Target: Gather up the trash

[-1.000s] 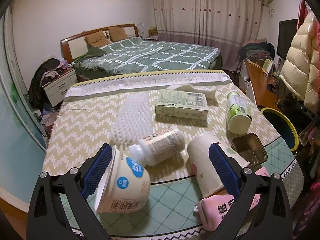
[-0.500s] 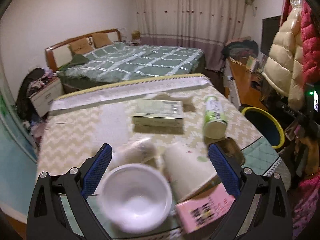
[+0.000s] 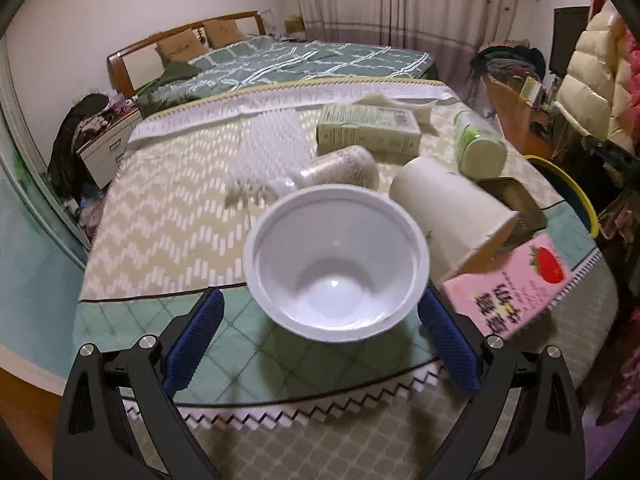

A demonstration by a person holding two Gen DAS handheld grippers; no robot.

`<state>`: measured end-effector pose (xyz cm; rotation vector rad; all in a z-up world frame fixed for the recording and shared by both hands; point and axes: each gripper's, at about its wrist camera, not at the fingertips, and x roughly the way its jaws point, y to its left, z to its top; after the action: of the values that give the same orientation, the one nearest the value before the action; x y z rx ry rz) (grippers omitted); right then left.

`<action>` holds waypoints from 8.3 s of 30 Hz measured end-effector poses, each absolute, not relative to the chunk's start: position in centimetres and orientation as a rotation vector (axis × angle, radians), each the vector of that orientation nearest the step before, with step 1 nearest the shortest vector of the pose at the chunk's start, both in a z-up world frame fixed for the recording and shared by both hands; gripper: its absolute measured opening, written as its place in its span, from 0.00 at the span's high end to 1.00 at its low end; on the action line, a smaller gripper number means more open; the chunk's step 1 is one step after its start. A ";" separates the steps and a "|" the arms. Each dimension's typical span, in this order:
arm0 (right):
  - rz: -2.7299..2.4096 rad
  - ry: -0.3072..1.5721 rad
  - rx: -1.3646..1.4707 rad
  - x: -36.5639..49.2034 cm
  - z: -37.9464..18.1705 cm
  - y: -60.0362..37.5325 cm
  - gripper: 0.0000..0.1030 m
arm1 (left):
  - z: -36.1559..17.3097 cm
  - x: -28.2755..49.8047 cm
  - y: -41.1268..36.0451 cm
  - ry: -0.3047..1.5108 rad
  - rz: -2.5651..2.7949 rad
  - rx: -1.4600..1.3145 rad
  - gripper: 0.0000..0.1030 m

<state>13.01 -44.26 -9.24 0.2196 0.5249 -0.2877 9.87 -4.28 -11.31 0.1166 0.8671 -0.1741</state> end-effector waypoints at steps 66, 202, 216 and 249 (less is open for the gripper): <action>-0.469 0.498 0.288 0.7 -12.8 -54.2 0.58 | -10.5 20.2 -47.2 0.891 -0.668 0.259 0.15; -0.386 0.553 0.381 13.1 -11.2 -45.8 0.69 | -5.7 19.2 -5.6 0.637 -0.123 0.102 0.05; -0.368 0.557 0.356 13.7 -11.2 -44.4 0.66 | -7.7 25.8 -4.1 0.801 -0.113 0.109 0.05; -0.347 0.558 0.364 13.7 -11.3 -44.3 0.63 | -12.8 22.9 -3.7 0.925 -0.112 -0.049 0.14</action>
<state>13.75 -44.34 -11.26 0.3637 0.5584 -0.3470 22.90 -3.72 -12.84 -0.0493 0.9254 -0.1122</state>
